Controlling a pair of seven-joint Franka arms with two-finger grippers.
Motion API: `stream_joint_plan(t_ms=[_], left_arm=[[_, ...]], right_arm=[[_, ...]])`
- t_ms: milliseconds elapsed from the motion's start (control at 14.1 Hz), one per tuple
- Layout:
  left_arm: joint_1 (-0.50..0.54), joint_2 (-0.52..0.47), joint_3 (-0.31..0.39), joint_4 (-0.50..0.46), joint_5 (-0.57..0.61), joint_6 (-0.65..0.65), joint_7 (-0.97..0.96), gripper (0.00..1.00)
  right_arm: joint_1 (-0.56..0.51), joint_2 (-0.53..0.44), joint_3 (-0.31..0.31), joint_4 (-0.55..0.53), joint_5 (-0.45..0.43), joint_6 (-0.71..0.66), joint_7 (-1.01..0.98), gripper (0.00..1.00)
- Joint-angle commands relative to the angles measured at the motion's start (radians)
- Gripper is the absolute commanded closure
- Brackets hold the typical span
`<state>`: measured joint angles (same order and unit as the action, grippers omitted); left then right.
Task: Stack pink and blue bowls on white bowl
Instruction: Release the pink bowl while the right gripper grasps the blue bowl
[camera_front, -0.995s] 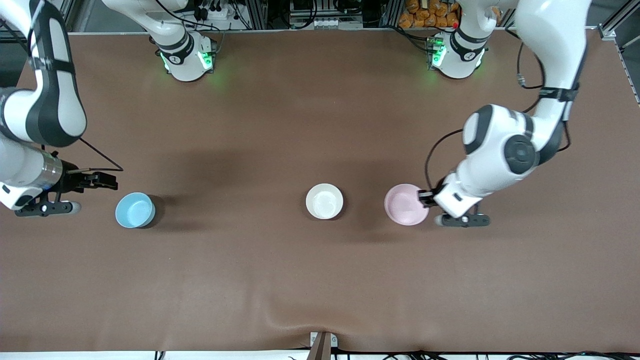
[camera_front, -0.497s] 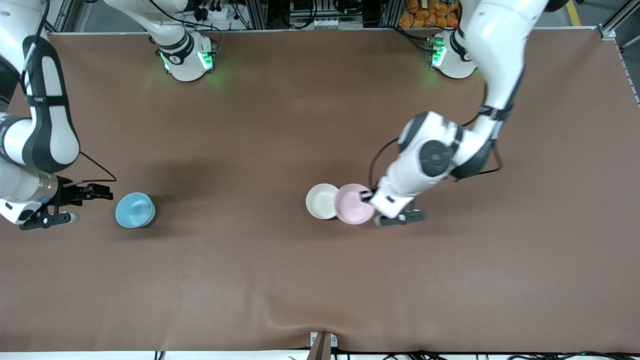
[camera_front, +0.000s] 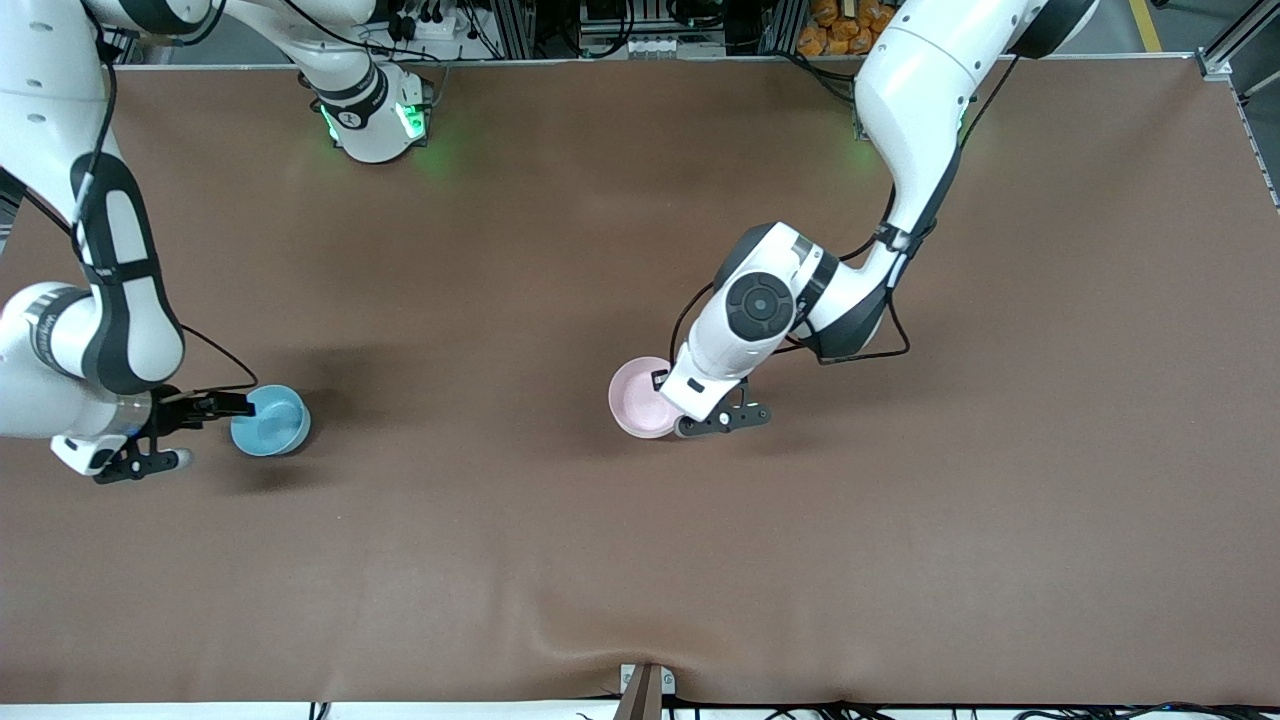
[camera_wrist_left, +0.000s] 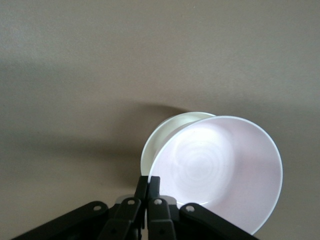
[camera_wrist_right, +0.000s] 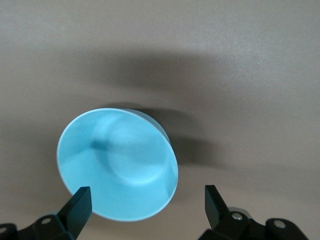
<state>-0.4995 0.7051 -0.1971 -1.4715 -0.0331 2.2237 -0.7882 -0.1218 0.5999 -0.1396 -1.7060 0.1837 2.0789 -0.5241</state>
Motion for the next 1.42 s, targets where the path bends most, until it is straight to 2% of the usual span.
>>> stream_joint_plan(t_ms=[0, 142, 213, 284, 355, 426, 497, 569, 640, 1066, 1137, 1208, 1279, 1350], left_arm=[[-0.019, 0.008, 0.013, 0.022, 0.047, -0.018, -0.031, 1.0], [-0.017, 0.008, 0.013, 0.022, 0.045, -0.018, -0.032, 1.0], [-0.019, 0.01, 0.013, 0.023, 0.047, -0.016, -0.031, 1.0], [-0.017, 0.013, 0.013, 0.022, 0.047, -0.009, -0.029, 1.0], [-0.017, 0.025, 0.013, 0.022, 0.047, 0.016, -0.029, 1.0], [-0.019, 0.036, 0.013, 0.022, 0.045, 0.034, -0.029, 1.0], [-0.019, 0.042, 0.013, 0.022, 0.045, 0.042, -0.031, 1.0], [-0.019, 0.04, 0.013, 0.022, 0.045, 0.044, -0.031, 1.0], [-0.017, 0.04, 0.013, 0.022, 0.047, 0.044, -0.029, 1.0], [-0.021, 0.077, 0.013, 0.02, 0.039, 0.088, -0.035, 1.0], [-0.019, 0.079, 0.013, 0.02, 0.039, 0.088, -0.034, 0.87], [-0.016, 0.082, 0.012, 0.022, 0.036, 0.088, -0.034, 0.64], [-0.019, 0.082, 0.012, 0.022, 0.033, 0.088, -0.037, 0.02], [-0.019, 0.076, 0.012, 0.022, 0.038, 0.088, -0.042, 0.0]], right_arm=[[-0.038, 0.052, 0.011, 0.031, 0.031, 0.006, -0.03, 0.0], [-0.038, 0.06, 0.011, 0.029, 0.031, 0.006, -0.03, 0.0], [-0.039, 0.061, 0.011, 0.029, 0.031, 0.004, -0.03, 0.03], [-0.041, 0.063, 0.011, 0.028, 0.031, 0.003, -0.03, 0.24], [-0.042, 0.066, 0.011, 0.028, 0.031, 0.0, -0.028, 0.62], [-0.045, 0.067, 0.012, 0.028, 0.036, -0.002, -0.027, 0.88], [-0.047, 0.067, 0.012, 0.026, 0.078, -0.005, -0.028, 1.0], [-0.051, 0.067, 0.011, 0.023, 0.126, -0.008, -0.028, 1.0], [-0.059, 0.072, 0.011, 0.022, 0.135, -0.008, -0.03, 1.0], [-0.059, 0.064, 0.012, 0.06, 0.14, -0.014, -0.048, 1.0], [-0.058, 0.06, 0.012, 0.077, 0.143, -0.043, -0.047, 1.0], [-0.056, 0.058, 0.012, 0.107, 0.146, -0.087, -0.044, 1.0], [-0.055, 0.057, 0.012, 0.141, 0.146, -0.136, -0.037, 1.0], [-0.049, 0.055, 0.012, 0.172, 0.146, -0.175, -0.036, 1.0]])
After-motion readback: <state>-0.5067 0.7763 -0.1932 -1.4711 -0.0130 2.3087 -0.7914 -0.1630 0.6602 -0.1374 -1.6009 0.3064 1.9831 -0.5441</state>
